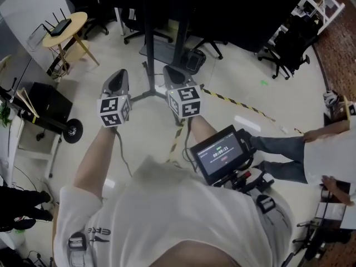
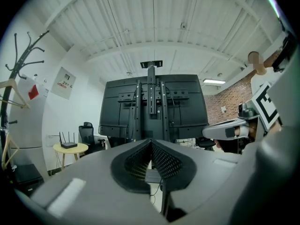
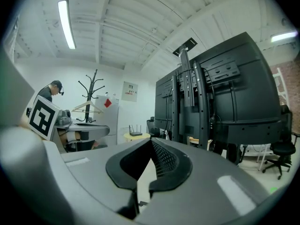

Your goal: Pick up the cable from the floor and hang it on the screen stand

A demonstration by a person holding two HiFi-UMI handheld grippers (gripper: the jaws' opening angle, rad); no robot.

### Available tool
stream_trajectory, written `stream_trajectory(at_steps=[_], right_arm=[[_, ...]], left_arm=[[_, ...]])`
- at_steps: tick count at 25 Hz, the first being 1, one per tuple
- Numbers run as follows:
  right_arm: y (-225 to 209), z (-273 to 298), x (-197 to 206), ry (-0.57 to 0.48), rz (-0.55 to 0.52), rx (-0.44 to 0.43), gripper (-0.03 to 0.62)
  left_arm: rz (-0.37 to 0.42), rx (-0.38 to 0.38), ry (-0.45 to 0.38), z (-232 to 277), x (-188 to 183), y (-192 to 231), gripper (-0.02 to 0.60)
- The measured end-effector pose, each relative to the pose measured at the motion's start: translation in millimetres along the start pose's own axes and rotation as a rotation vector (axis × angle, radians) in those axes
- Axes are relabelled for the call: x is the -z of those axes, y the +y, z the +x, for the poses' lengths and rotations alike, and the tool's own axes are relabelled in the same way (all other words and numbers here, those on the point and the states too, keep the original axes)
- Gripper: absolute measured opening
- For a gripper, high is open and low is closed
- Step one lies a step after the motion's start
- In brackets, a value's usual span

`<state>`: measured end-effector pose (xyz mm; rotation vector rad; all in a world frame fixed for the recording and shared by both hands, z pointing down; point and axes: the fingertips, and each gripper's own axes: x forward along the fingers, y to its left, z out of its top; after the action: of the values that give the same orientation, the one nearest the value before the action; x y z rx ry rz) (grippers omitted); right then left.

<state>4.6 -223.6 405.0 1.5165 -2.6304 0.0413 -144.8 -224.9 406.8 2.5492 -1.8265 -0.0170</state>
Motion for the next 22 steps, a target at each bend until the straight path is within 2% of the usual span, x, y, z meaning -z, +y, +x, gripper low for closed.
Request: stream_trajectory(at_steps=[9, 22], right_arm=[[-6.0, -24.3, 9.5, 0.019, 0.011, 0.003, 0.012], [-7.1, -26.1, 9.2, 0.022, 0.004, 0.014, 0.012]], left_arm=[[-0.007, 0.004, 0.012, -8.9, 6.1, -22.9, 0.003], [0.002, 0.017, 0.021, -10.1, 7.0, -22.9, 0.003]])
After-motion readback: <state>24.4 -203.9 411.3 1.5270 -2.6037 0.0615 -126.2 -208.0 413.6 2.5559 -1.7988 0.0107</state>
